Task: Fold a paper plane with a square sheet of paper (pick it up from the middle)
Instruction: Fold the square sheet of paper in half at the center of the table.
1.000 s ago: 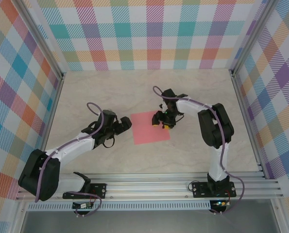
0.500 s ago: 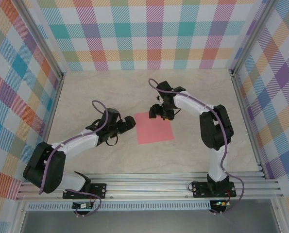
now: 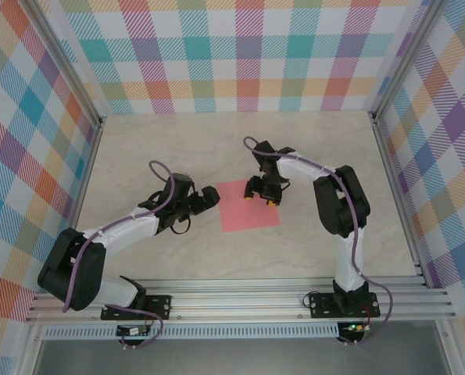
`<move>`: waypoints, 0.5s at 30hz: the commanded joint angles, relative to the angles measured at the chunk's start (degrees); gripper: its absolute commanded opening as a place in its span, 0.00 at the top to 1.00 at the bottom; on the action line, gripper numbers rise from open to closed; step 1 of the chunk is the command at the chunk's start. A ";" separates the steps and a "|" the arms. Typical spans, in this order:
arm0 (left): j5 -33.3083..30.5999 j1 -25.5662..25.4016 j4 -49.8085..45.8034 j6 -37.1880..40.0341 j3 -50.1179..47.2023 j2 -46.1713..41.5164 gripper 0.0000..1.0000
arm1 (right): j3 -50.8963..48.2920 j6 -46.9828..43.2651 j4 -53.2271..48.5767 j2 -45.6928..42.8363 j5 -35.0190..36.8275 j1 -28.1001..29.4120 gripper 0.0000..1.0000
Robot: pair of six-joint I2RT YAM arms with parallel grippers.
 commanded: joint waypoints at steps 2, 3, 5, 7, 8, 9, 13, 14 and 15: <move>0.60 -0.78 1.10 0.97 1.68 0.30 0.00 | -4.29 6.44 -0.89 -2.02 0.01 0.10 0.29; 0.65 -0.78 1.16 0.91 1.67 0.34 0.00 | -4.45 6.81 -1.01 -2.41 -0.35 0.10 0.29; 0.82 -0.78 1.30 1.00 1.62 0.25 0.00 | -3.76 5.93 -0.72 -3.15 -1.20 0.10 0.28; 0.75 -0.78 1.21 0.99 1.58 0.21 0.00 | -2.03 3.84 -1.46 -3.87 0.57 0.45 0.26; 0.62 -0.87 1.21 1.02 1.48 0.21 0.00 | -0.77 2.45 -2.50 -4.05 2.32 0.53 0.25; 0.65 -0.81 1.24 1.10 1.45 0.21 0.00 | 0.60 0.67 -3.60 -4.15 3.82 0.79 0.22; 0.38 -0.86 1.44 0.90 1.21 0.30 0.00 | 5.93 -3.84 -8.90 -2.31 7.85 2.45 0.12; 0.17 -0.82 1.48 0.78 1.23 0.41 0.00 | 7.32 -4.40 -10.27 -1.48 9.25 3.02 0.10; 0.21 -0.86 1.48 0.76 1.31 0.52 0.00 | 8.57 -4.97 -11.45 -0.58 9.95 3.62 0.08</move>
